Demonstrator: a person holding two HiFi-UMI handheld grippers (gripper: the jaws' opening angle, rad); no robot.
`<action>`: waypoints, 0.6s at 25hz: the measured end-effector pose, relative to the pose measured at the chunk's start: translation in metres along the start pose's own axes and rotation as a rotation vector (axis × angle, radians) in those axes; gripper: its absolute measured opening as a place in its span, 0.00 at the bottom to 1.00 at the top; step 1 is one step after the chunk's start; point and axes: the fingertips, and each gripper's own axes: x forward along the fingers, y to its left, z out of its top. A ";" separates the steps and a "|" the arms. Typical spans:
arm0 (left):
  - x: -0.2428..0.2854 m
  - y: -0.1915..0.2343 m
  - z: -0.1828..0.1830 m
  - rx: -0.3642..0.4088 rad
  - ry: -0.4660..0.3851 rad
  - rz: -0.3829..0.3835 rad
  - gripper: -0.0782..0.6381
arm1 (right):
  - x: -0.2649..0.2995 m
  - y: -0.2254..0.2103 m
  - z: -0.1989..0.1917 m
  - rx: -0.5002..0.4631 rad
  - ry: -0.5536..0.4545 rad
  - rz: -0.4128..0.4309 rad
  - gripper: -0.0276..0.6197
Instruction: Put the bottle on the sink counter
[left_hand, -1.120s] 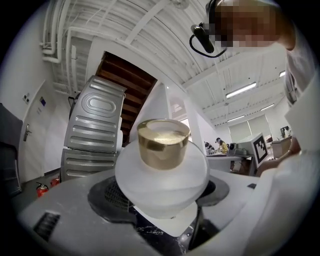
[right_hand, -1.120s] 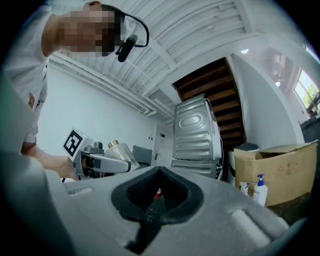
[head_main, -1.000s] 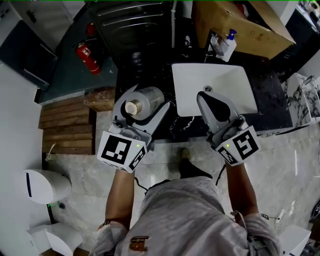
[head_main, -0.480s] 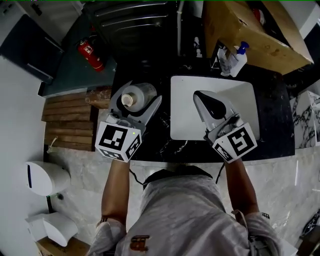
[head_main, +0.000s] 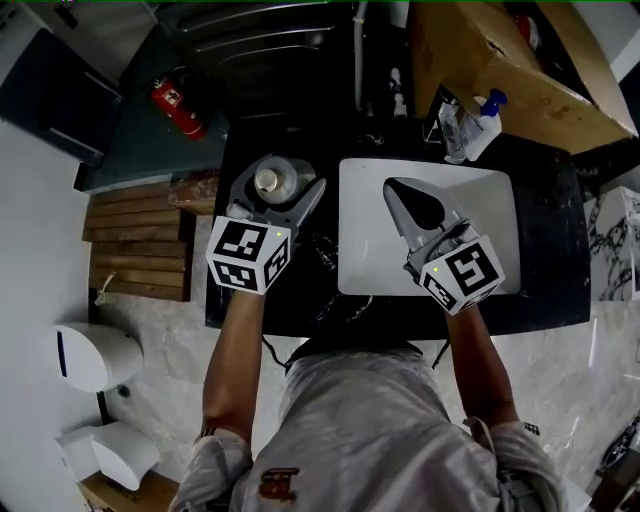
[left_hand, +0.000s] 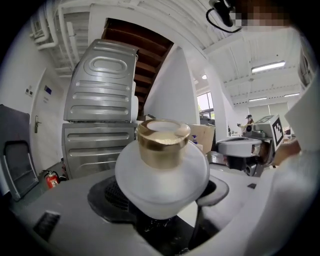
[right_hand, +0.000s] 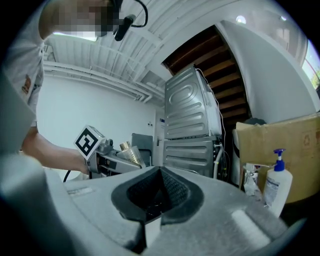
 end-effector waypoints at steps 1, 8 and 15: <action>0.005 0.004 -0.005 -0.006 0.014 -0.001 0.57 | 0.002 -0.001 -0.002 0.003 0.005 -0.006 0.04; 0.038 0.025 -0.045 -0.026 0.116 0.002 0.57 | 0.012 -0.011 -0.011 0.014 0.021 -0.036 0.04; 0.071 0.036 -0.086 -0.047 0.232 -0.004 0.57 | 0.015 -0.016 -0.024 0.035 0.040 -0.050 0.04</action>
